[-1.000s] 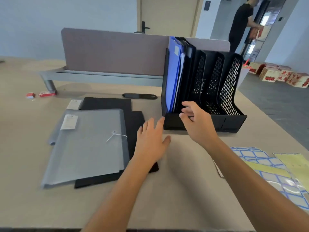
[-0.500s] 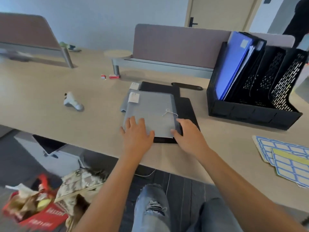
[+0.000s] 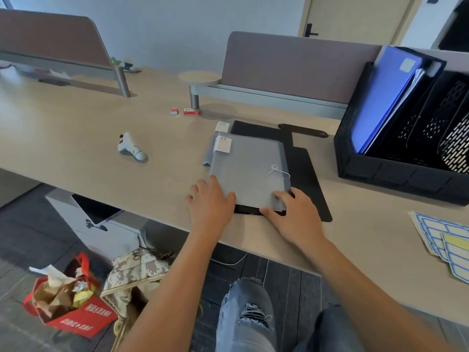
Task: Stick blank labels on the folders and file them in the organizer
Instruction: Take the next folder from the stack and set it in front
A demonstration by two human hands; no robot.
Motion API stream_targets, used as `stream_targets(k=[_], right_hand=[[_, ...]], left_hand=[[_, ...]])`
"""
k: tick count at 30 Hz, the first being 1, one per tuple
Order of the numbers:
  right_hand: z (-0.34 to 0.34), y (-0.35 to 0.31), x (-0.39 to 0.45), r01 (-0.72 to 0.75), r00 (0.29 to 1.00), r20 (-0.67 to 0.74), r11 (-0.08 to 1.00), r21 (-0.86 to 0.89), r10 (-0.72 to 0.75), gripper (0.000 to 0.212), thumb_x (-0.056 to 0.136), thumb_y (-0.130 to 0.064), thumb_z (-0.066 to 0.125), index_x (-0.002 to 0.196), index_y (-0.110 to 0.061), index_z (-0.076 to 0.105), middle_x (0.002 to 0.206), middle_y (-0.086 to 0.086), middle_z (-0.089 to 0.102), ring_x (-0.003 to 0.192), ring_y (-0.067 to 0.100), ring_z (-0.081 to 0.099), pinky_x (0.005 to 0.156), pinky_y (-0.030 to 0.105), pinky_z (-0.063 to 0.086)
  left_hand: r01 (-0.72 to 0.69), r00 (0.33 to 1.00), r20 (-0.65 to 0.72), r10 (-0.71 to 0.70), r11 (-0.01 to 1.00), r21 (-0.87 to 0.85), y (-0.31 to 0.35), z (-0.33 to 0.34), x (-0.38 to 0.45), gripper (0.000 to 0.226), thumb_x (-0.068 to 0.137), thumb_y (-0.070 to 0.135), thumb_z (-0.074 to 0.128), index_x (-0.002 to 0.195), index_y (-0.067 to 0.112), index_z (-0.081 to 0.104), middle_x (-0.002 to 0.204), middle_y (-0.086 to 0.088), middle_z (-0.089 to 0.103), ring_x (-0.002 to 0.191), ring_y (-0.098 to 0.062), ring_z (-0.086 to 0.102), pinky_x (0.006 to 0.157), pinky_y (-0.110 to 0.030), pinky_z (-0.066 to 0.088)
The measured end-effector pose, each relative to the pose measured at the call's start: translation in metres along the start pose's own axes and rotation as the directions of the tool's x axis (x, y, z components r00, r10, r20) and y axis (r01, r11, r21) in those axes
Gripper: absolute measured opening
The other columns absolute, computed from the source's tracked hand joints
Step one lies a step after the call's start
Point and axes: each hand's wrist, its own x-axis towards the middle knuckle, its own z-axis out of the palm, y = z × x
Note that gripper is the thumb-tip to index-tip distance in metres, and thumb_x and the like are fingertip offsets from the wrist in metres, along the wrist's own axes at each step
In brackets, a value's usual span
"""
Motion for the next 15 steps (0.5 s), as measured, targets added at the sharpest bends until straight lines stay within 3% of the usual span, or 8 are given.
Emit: stream_targets(k=[7,10,13,15], right_hand=[[0.010,0.010,-0.001,0.034,0.997,-0.066,0.999,0.029,-0.032,0.071,0.087,-0.084,0.049,0.134,-0.032,0.059,0.158,0.004,0.047,0.147,0.029,0.042,0.121,0.052,0.037],[0.011,0.009,-0.002,0.022,0.996,-0.086,0.999,0.041,-0.018,0.077,0.083,-0.089,0.045,0.131,-0.031,0.060,0.155,0.002,0.049,0.146,0.027,0.043,0.120,0.052,0.039],[0.010,0.008,-0.003,0.019,0.994,-0.109,0.997,0.076,-0.011,0.072,0.085,-0.085,0.049,0.127,-0.028,0.060,0.145,0.001,0.055,0.138,0.026,0.050,0.116,0.051,0.043],[0.009,0.008,-0.004,0.030,0.992,-0.127,0.994,0.104,-0.016,0.068,0.086,-0.081,0.055,0.126,-0.026,0.059,0.137,-0.001,0.057,0.129,0.025,0.055,0.111,0.049,0.047]], left_hand=[[0.069,0.997,0.040,-0.064,0.984,-0.163,-0.002,-0.003,0.020,0.050,0.091,0.040,0.063,0.124,0.005,0.047,0.118,-0.014,0.055,0.108,-0.031,0.046,0.084,-0.035,0.034],[0.102,0.993,0.082,-0.082,0.957,-0.271,-0.001,-0.008,0.020,0.044,0.088,0.030,0.066,0.120,0.007,0.048,0.119,-0.013,0.050,0.097,-0.025,0.045,0.078,-0.033,0.038],[0.107,0.993,0.092,-0.071,0.870,-0.480,0.002,-0.014,0.012,0.054,0.089,0.014,0.063,0.139,0.010,0.042,0.124,-0.009,0.043,0.091,-0.020,0.047,0.078,-0.028,0.041],[0.069,0.997,0.066,-0.038,0.816,-0.573,0.004,-0.017,0.004,0.064,0.090,0.007,0.060,0.149,0.013,0.035,0.128,-0.006,0.042,0.099,-0.016,0.045,0.084,-0.025,0.041]])
